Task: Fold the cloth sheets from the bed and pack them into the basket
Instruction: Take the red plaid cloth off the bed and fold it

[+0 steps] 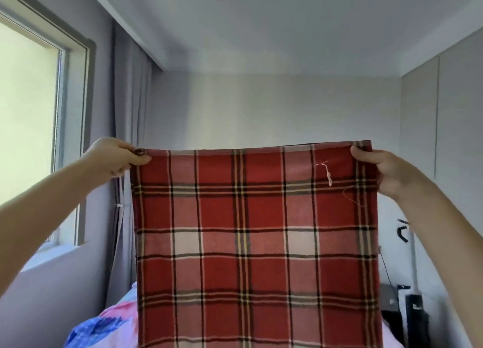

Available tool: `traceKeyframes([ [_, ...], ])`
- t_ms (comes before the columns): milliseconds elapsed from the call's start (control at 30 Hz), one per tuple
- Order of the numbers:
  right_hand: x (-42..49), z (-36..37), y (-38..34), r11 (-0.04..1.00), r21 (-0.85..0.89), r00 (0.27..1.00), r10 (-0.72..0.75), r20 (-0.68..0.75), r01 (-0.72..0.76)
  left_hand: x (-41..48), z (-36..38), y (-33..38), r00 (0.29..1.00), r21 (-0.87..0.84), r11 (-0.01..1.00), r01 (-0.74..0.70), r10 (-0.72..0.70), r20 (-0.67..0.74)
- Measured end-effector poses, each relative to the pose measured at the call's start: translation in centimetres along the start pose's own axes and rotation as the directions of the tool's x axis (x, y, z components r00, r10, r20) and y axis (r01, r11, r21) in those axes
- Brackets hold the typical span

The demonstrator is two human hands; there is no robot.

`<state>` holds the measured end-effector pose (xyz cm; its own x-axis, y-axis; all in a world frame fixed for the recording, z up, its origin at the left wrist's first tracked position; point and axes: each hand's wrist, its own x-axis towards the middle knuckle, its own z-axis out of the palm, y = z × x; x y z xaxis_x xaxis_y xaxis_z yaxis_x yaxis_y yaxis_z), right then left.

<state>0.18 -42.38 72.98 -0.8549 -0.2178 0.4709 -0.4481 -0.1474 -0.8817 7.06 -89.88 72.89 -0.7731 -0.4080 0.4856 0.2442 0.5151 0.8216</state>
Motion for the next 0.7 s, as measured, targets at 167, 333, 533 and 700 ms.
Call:
traceKeyframes([
  [167,5.8,-1.0,-1.6,0.994,-0.065,0.996,0.087,-0.004,-0.087,3.9,-0.6,2.6,0.979,-0.124,0.988,0.095,-0.070,0.190],
  [333,13.4,-0.1,9.5,0.551,-0.795,0.962,0.060,-0.267,-0.255,9.3,6.6,-5.5,0.932,0.072,0.947,0.313,-0.321,0.167],
  [533,19.0,1.2,18.7,0.797,-0.501,0.827,-0.004,-0.563,-0.337,14.3,14.7,-11.3,0.969,-0.113,0.974,0.198,-0.212,-0.128],
  [700,22.5,2.4,11.0,0.924,0.028,0.761,-0.297,-0.576,0.382,18.8,13.8,-5.3,0.869,-0.335,0.896,-0.291,0.101,-0.485],
])
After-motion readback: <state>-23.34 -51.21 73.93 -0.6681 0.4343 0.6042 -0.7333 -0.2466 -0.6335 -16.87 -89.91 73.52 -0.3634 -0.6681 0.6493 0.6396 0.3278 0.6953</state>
